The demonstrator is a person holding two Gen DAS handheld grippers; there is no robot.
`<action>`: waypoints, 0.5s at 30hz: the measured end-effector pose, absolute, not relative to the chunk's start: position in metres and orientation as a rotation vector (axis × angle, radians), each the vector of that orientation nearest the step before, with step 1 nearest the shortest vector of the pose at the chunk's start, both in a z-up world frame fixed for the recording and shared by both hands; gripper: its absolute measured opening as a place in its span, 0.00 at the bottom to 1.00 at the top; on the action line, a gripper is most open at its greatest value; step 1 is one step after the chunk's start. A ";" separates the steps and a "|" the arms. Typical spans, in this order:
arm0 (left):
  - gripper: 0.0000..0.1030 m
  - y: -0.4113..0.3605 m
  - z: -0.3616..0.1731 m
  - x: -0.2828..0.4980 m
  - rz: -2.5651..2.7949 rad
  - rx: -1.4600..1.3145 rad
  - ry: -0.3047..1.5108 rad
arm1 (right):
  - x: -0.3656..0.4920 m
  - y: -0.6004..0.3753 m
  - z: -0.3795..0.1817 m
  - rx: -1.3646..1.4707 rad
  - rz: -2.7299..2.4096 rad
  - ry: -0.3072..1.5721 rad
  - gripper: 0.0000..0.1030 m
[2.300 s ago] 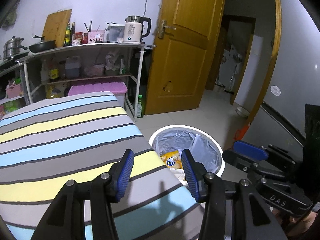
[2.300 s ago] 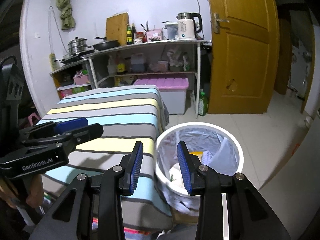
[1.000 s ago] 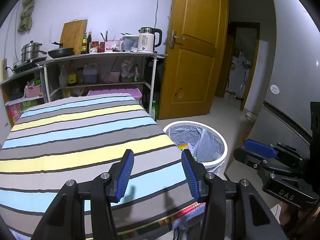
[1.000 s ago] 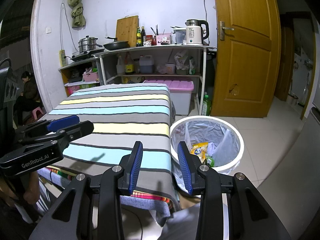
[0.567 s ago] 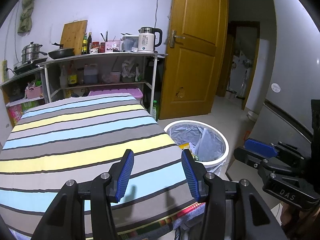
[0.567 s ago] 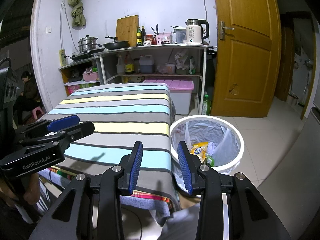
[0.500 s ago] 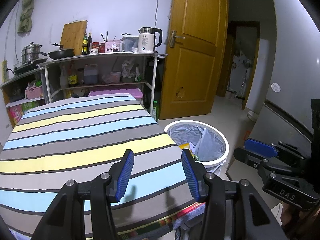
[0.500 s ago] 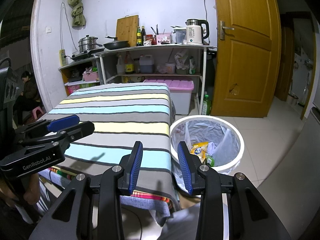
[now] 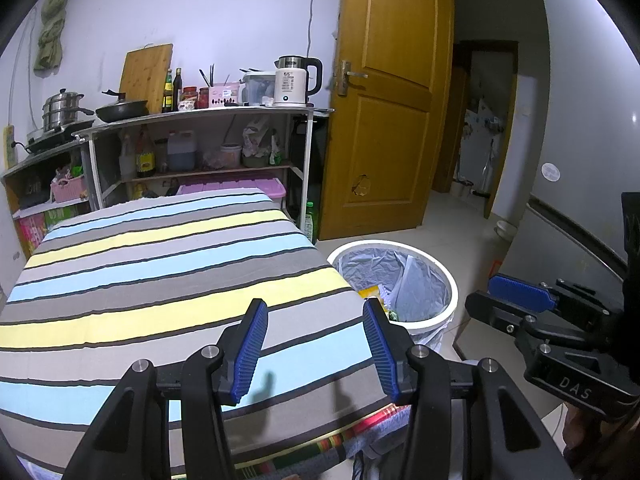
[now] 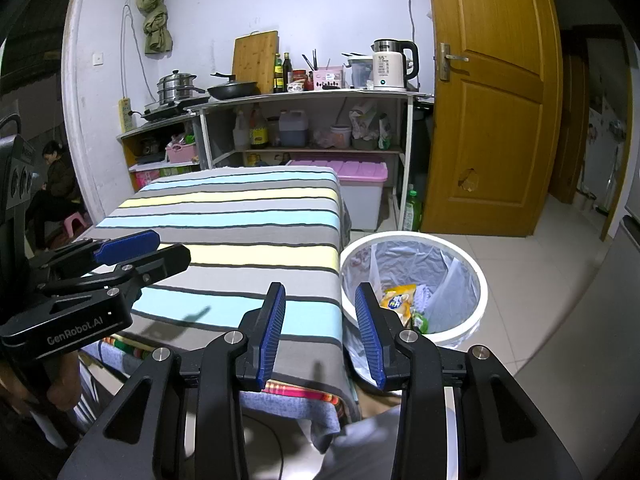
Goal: Collect trash
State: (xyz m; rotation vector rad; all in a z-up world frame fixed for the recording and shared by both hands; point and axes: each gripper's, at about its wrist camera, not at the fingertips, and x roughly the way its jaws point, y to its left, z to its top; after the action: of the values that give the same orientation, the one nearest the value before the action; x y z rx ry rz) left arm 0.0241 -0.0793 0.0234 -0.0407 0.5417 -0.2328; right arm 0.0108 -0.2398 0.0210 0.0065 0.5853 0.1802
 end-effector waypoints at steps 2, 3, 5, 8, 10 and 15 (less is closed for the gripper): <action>0.48 -0.079 0.024 0.023 -0.233 -0.034 0.541 | 0.012 -0.239 0.021 0.007 0.179 0.587 0.36; 0.48 -0.080 0.024 0.022 -0.233 -0.032 0.540 | 0.011 -0.240 0.021 0.007 0.180 0.588 0.36; 0.48 -0.081 0.024 0.022 -0.231 -0.029 0.538 | 0.011 -0.239 0.021 0.006 0.179 0.587 0.36; 0.48 -0.081 0.024 0.022 -0.230 -0.028 0.540 | 0.011 -0.239 0.021 0.007 0.178 0.587 0.36; 0.48 -0.081 0.024 0.022 -0.228 -0.027 0.540 | 0.011 -0.239 0.021 0.007 0.177 0.588 0.36; 0.48 -0.081 0.025 0.022 -0.222 -0.023 0.540 | 0.009 -0.239 0.020 0.007 0.178 0.588 0.36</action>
State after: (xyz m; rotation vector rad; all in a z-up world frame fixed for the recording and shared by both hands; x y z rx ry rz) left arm 0.0219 -0.0812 0.0249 -0.0225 0.5402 -0.2221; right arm 0.0091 -0.2389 0.0202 0.0072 0.5884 0.1781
